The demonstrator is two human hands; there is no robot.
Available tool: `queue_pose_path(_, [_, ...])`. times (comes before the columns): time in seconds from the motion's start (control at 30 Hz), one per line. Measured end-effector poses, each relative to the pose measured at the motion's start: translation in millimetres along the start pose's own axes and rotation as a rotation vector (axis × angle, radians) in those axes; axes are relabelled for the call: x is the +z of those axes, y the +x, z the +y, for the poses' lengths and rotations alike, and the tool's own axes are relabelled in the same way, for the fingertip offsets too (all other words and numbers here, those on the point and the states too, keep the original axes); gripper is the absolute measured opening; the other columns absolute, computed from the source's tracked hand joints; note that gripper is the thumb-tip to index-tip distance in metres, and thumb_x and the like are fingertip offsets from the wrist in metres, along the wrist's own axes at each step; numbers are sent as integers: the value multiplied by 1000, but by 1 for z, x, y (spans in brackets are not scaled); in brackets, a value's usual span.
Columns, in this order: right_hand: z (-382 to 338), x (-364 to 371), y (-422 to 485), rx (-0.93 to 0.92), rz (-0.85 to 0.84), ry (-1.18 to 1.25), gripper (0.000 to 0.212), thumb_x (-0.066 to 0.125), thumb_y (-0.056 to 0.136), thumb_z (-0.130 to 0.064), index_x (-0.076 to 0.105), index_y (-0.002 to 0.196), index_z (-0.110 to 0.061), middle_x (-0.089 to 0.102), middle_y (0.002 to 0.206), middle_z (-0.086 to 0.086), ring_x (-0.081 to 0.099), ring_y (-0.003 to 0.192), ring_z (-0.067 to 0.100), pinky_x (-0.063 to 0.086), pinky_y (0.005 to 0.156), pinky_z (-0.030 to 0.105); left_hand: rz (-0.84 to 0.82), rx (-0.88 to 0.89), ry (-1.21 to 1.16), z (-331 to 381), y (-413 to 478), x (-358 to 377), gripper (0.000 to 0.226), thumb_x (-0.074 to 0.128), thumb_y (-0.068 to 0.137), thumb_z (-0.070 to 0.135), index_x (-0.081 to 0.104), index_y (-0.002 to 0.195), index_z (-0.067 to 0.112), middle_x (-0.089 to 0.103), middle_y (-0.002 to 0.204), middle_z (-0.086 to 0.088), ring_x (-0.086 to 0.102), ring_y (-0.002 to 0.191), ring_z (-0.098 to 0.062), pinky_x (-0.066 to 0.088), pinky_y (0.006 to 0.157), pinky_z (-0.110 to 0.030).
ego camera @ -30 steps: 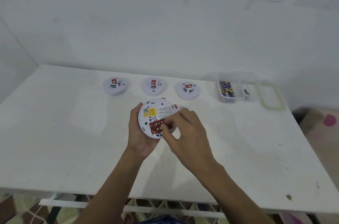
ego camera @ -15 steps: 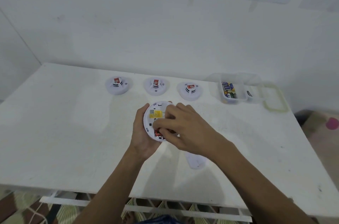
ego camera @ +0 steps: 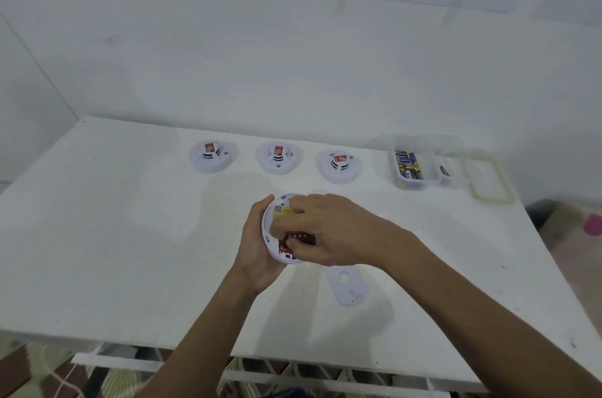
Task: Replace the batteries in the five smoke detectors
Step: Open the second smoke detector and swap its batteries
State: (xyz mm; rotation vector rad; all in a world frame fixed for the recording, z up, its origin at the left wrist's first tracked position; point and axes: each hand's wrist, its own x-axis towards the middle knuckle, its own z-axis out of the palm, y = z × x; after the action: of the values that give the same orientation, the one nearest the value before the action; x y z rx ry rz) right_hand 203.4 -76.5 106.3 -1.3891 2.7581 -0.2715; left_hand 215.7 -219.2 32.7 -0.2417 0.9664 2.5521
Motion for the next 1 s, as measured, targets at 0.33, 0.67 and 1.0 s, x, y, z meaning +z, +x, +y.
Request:
queue_pose_path(0.33, [2,-4,1,-33,-9,-38,15,45,90,-27,56,99,-32,48,79,-2,43,64,18,42,52,34,10,-7,45,3,3,-3,52,28,99,42,73,97,16,71,94,-8,69,84,-22,59,67,-34])
queue_pose_path(0.67, [1,1,0,-40,101,56,10,54,86,-23,47,92,-27,48,83,-5,38,65,14,38,51,31,-24,-48,34,3,7,-6,47,28,97,44,62,110,15,68,101,-8,66,93,-23,57,76,-35])
queue_pose_path(1.0, [-6,5,-6,249,417,462,23,54,94,-21,50,117,-24,51,102,-18,53,94,0,47,69,11,-2,28,-58,13,10,-4,48,35,94,46,74,95,17,71,100,-11,70,89,-26,58,72,-38])
